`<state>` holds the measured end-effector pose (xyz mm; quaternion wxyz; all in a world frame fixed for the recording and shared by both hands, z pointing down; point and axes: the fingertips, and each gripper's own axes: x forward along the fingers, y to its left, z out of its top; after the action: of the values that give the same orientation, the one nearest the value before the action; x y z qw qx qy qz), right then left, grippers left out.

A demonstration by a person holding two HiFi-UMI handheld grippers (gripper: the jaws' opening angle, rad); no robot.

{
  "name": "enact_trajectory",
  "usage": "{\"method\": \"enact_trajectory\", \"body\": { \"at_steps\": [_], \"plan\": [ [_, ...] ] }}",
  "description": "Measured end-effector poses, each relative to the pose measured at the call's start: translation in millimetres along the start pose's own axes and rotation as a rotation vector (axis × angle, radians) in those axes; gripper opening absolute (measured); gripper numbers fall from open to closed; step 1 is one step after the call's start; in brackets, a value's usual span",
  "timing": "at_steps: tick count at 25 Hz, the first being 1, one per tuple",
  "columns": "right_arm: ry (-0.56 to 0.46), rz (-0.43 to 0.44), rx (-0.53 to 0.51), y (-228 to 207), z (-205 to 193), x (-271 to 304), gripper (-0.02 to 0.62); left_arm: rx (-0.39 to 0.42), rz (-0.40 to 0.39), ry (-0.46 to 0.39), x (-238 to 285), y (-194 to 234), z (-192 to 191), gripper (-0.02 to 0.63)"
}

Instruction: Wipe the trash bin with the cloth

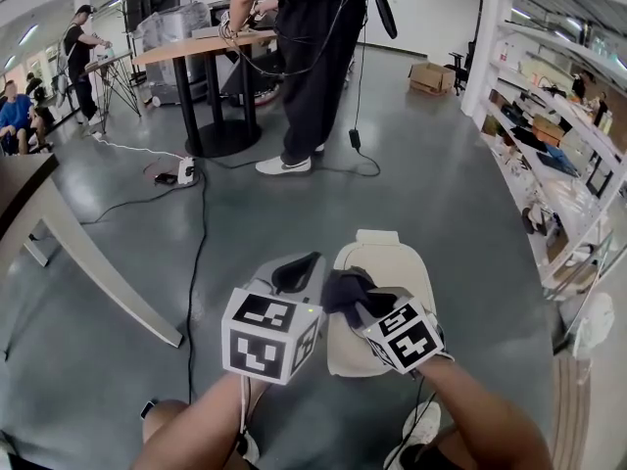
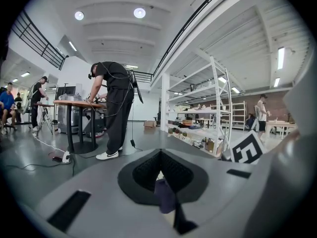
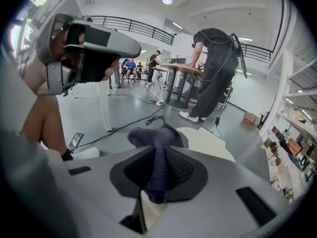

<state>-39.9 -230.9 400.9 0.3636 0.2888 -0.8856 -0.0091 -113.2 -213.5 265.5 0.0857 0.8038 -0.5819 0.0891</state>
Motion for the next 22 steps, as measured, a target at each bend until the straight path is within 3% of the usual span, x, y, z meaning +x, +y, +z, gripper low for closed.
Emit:
{"method": "enact_trajectory", "body": {
  "at_steps": [22],
  "plan": [
    [0.024, -0.148, 0.124, -51, -50, -32, 0.052, 0.026, -0.06, 0.035, 16, -35, -14, 0.0]
  ]
}}
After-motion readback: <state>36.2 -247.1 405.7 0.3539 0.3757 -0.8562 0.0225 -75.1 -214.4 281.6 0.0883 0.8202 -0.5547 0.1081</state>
